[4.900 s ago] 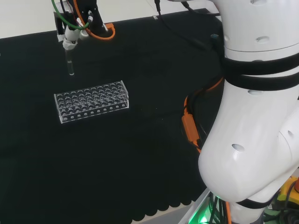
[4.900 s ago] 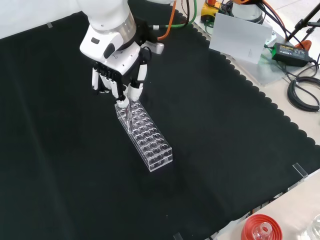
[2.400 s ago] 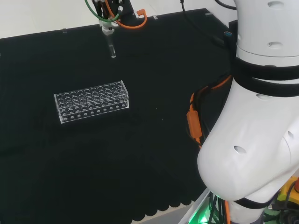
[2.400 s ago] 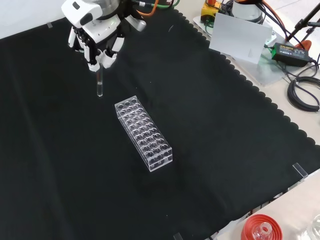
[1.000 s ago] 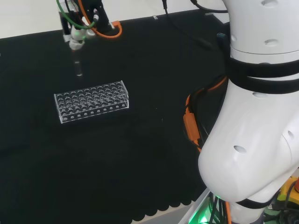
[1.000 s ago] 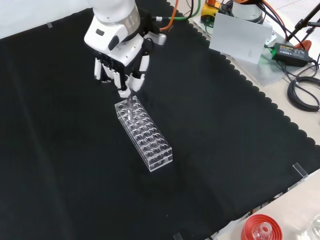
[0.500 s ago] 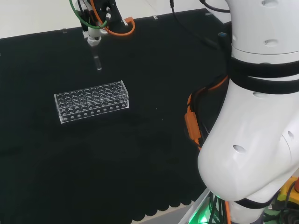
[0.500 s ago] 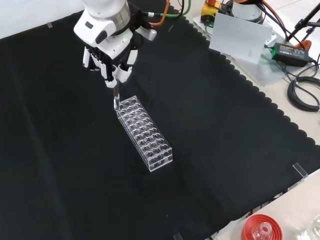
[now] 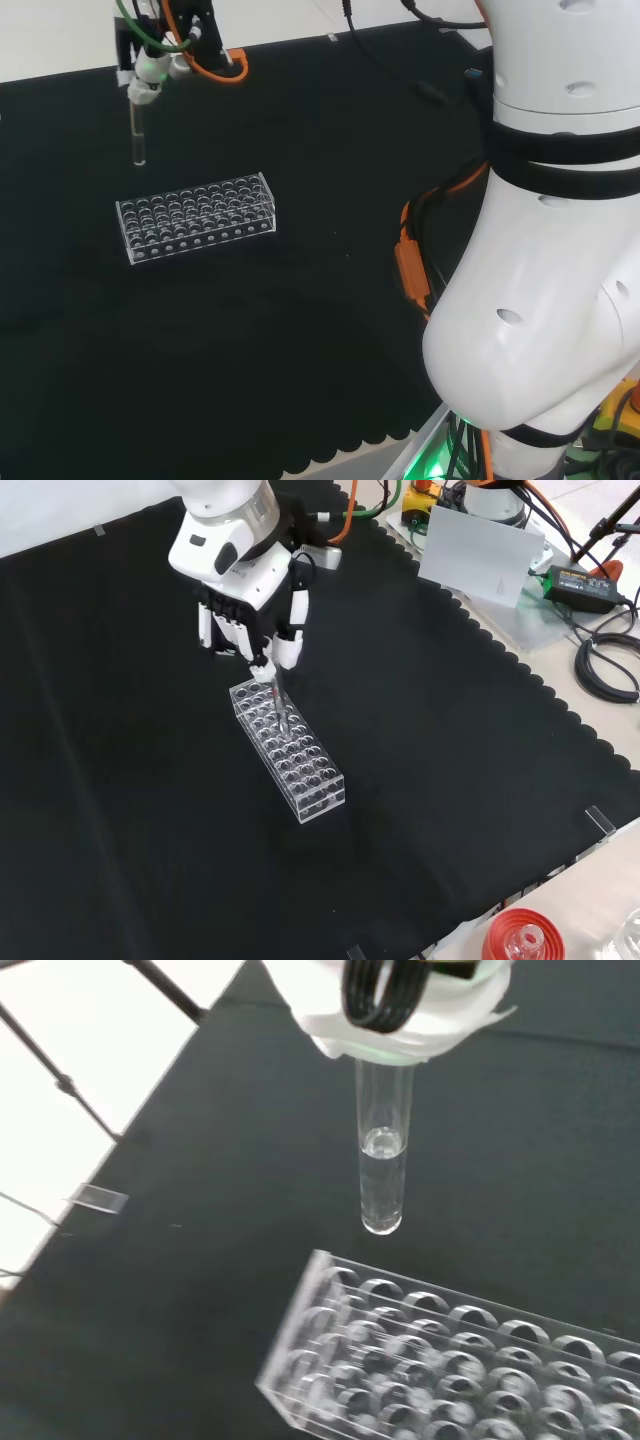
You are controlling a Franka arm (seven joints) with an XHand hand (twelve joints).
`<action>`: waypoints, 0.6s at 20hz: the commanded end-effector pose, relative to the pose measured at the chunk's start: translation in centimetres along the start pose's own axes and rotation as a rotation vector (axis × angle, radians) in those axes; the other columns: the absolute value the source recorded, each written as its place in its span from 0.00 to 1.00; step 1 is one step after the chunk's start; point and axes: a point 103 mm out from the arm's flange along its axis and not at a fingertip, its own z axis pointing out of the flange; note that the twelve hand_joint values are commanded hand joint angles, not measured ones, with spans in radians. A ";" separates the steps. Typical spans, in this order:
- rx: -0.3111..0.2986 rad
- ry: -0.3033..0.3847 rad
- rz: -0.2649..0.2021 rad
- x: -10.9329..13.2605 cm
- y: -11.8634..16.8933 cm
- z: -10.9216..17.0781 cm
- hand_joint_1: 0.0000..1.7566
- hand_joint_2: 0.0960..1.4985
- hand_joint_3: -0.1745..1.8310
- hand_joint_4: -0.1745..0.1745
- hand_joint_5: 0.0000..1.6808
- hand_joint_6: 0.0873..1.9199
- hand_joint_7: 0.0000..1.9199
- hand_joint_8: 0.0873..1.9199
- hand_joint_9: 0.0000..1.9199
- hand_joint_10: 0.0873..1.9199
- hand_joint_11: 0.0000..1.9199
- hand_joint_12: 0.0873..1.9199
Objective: Shake the test tube.
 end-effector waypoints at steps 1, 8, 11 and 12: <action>0.007 -0.027 0.008 -0.5 0.2 0.1 0.81 0.60 0.07 0.00 0.86 0.04 0.98 0.07 0.76 0.06 0.44 0.61; 0.023 -0.137 0.104 -4.5 -0.1 0.3 0.81 0.60 0.07 0.00 0.86 0.03 0.98 0.06 0.76 0.06 0.43 0.61; 0.014 -0.132 0.113 -5.0 -0.1 -0.2 0.81 0.60 0.07 0.00 0.86 0.03 0.98 0.06 0.76 0.05 0.43 0.61; 0.011 -0.127 0.110 -4.9 0.0 -0.3 0.81 0.60 0.07 0.00 0.86 0.03 0.98 0.06 0.76 0.05 0.43 0.61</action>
